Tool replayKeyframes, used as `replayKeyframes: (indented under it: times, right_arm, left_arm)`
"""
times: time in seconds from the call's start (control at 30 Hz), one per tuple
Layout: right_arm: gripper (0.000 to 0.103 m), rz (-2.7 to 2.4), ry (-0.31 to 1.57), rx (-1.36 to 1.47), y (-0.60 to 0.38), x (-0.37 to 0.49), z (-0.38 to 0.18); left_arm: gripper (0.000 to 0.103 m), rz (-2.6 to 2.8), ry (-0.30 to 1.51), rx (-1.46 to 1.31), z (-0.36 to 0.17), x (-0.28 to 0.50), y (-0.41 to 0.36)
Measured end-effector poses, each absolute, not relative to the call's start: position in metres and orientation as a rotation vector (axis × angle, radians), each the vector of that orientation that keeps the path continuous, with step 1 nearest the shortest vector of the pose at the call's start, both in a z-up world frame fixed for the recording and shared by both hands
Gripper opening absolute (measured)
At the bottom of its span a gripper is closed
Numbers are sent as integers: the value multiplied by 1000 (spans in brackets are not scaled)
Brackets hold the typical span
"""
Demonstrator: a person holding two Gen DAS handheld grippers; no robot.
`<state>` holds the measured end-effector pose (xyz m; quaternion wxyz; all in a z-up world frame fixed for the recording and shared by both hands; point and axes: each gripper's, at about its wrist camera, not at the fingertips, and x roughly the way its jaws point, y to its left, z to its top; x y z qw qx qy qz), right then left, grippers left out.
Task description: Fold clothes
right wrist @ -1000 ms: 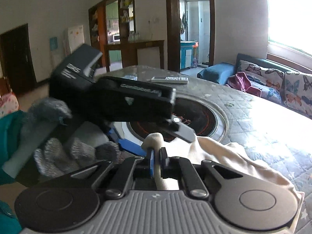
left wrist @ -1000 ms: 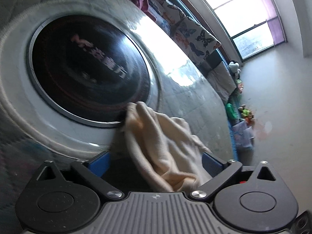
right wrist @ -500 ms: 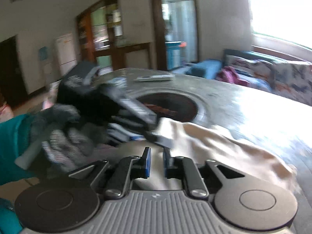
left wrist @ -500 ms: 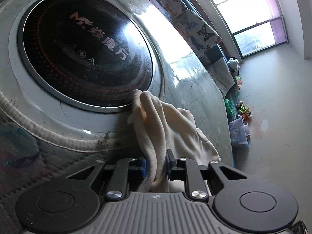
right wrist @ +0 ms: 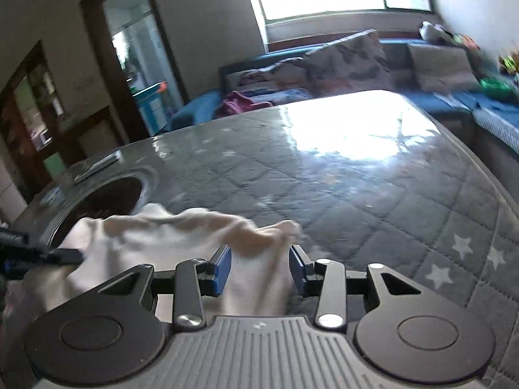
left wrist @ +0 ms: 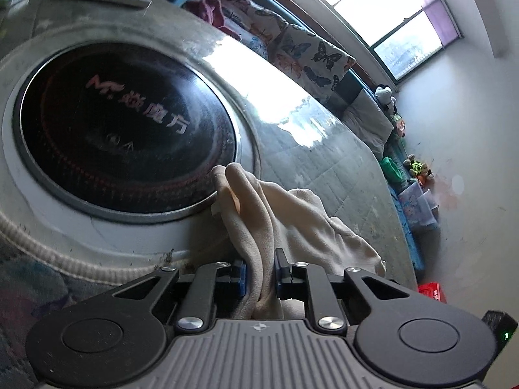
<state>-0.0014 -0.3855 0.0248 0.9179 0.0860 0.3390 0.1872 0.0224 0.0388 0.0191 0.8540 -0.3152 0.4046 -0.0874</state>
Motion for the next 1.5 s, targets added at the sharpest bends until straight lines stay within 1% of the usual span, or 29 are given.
replayKeyframes:
  times: [0.13,0.2,0.23,0.27,0.3,0.4,0.57,0.73,1.07,1.3,1.5]
  right_arm:
    - [40,391,700,210,-391,2,18]
    - [38,400,697,221,-392,1,16]
    - [29,405,695,226,-392,1,15]
    - [25,409,694,231,-393,1,14]
    - [17,414,692,236,-393,1,13]
    - [12,409,662,228,-390,-7,21]
    - [11,385,583,211,-395,-30,42]
    - [11,320,512,192,-414,-50,66]
    - [11,135,461,111,-474,-69,99]
    - [11,43,459,75,-506,-65,105]
    - [11,1,475,58,-524,-56,95]
  left_arm:
    - [17,-180,845,-620,21,27,34]
    - [16,-178,844,-604,21,29,32]
    - [16,-177,844,-598,21,30,31]
    - [16,-178,842,-592,21,31,30]
    - [16,-180,839,-588,22,31,29]
    - [15,-190,828,-573,26,32,26]
    - [14,-245,798,-542,40,33,14]
    - [14,-329,799,-524,48,42,-21]
    - [14,-497,802,-487,64,59,-92]
    - [14,-571,828,-455,66,70,-143]
    - [14,-588,864,-411,57,79,-171]
